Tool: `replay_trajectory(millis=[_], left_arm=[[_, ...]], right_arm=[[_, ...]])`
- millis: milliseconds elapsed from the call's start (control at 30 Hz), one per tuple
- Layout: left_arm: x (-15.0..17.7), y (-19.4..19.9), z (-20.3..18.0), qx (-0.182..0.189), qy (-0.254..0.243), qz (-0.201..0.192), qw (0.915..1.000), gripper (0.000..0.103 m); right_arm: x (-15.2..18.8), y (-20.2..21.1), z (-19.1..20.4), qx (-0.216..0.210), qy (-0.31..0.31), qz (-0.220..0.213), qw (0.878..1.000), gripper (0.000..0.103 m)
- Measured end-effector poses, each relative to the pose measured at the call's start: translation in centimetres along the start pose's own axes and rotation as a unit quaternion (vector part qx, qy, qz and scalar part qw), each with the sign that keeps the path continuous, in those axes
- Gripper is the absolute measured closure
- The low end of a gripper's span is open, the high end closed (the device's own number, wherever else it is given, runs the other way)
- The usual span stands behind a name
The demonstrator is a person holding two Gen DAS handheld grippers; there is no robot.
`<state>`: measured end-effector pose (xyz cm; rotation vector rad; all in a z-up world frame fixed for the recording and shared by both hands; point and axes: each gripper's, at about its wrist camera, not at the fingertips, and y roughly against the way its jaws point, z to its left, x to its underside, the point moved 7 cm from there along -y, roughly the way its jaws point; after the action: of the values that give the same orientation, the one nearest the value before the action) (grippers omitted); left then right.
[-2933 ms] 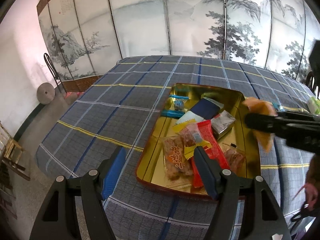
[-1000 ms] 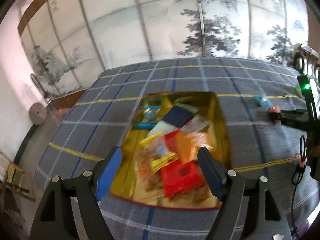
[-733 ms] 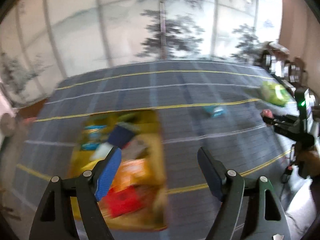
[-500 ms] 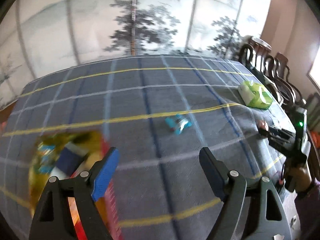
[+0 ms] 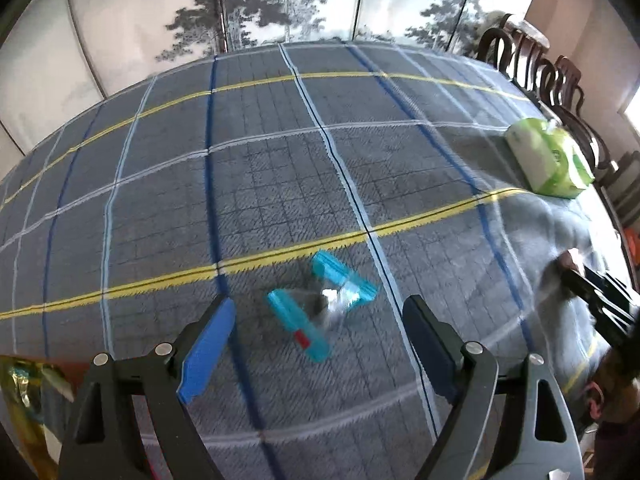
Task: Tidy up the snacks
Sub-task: 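Grasp the blue-and-clear candy with the left tool while the right tool holds the pink candy, then carry the blue-and-clear candy into the gold tin and open the left tool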
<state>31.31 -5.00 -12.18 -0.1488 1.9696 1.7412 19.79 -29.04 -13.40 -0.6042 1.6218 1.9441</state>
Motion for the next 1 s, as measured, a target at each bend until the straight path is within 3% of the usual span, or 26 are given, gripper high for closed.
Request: replay_trajectory(millis=[67, 100, 167, 200, 367, 433, 667, 1000], left_arm=[[-0.1, -1.0, 0.0, -0.027, -0.007, 0.008, 0.9996, 0.024], [-0.1, -1.5, 0.1, -0.035, -0.005, 0.007, 0.9994, 0.044], [-0.1, -1.8, 0.0, -0.020, 0.003, -0.002, 0.9998, 0.072], [0.0, -1.8, -0.1, -0.014, 0.005, 0.000, 0.9999, 0.077], [1.1, -0.7, -0.2, -0.008, 0.036, -0.001, 0.9993, 0.078], [2.3, 1.1, -0.5, 0.010, 0.048, -0.021, 0.9986, 0.078], [8.2, 8.0, -0.9, 0.017, 0.066, -0.056, 0.9961, 0.077], [15.0, 15.7, 1.6, -0.045, 0.069, -0.100, 0.9916, 0.077]], right_arm=[[0.0, 0.1, 0.0, -0.006, -0.003, 0.000, 1.000, 0.074], [0.0, 0.1, 0.0, -0.008, -0.004, 0.000, 1.000, 0.074], [0.1, 0.1, 0.0, -0.011, -0.007, -0.001, 1.000, 0.074], [0.1, 0.2, -0.1, -0.013, -0.009, -0.001, 1.000, 0.074], [0.1, 0.2, -0.2, -0.018, -0.014, -0.001, 1.000, 0.074], [0.1, 0.1, -0.1, -0.017, -0.013, -0.001, 1.000, 0.074], [0.0, 0.0, 0.1, -0.007, -0.009, 0.000, 1.000, 0.074], [0.0, -0.2, 0.5, 0.018, 0.008, 0.003, 1.000, 0.074]])
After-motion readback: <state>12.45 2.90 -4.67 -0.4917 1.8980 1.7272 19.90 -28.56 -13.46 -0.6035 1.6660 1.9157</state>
